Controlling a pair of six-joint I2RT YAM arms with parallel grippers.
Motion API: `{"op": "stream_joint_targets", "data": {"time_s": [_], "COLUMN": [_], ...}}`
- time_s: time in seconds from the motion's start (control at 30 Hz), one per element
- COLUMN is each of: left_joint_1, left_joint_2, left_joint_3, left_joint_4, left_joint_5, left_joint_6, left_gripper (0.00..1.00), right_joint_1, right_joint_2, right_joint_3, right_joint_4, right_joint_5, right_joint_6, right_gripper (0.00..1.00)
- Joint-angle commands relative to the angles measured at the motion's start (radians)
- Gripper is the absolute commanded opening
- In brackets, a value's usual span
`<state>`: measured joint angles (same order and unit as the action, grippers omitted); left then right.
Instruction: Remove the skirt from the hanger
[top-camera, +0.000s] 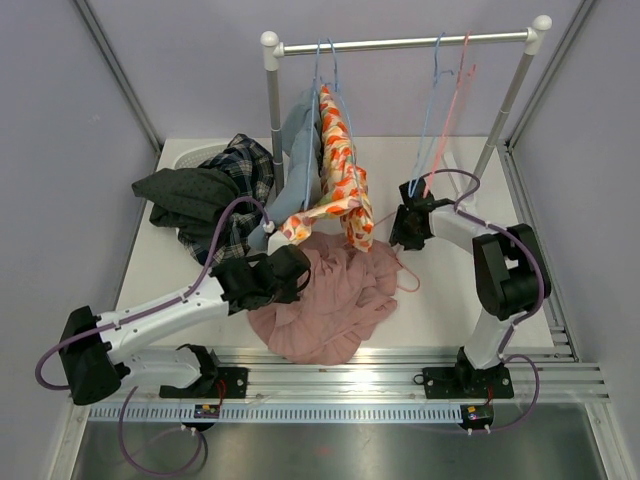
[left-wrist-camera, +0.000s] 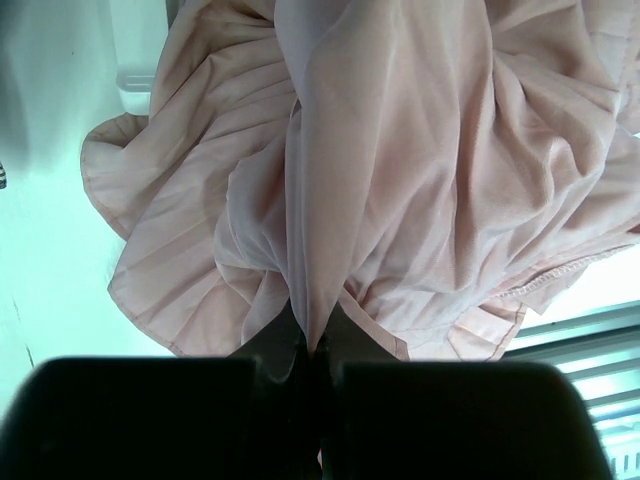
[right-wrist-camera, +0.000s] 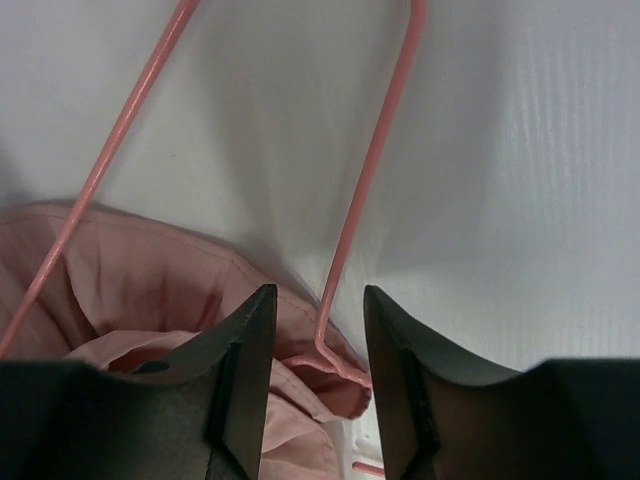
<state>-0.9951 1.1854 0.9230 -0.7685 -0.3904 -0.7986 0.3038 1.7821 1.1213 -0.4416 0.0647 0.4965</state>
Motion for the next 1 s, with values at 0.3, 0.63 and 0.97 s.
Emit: {"op": "stream_joint_targets", "data": {"time_s": [0.3, 0.63, 0.97], "left_joint_1": [-0.011, -0.117, -0.493], "left_joint_2": [-0.124, -0.179, -0.267], "left_joint_3": [0.011, 0.089, 0.002], "left_joint_4": [-0.025, -0.27, -0.667], "left_joint_5": [-0.039, -0.122, -0.17], "left_joint_6": [-0.025, -0.083, -0.592], "left_gripper": [0.0, 0.0, 0.0], "right_joint_1": [0.044, 0.043, -0.201], "right_joint_2": [0.059, -0.104, -0.315], "right_joint_3": [-0.035, -0.04, 0.087], "right_joint_4": [0.064, 0.0, -0.118], "right_joint_5": [0.089, 0.152, 0.058], "right_joint_6": [0.007, -0.032, -0.061], "right_gripper": [0.26, 0.0, 0.0]}}
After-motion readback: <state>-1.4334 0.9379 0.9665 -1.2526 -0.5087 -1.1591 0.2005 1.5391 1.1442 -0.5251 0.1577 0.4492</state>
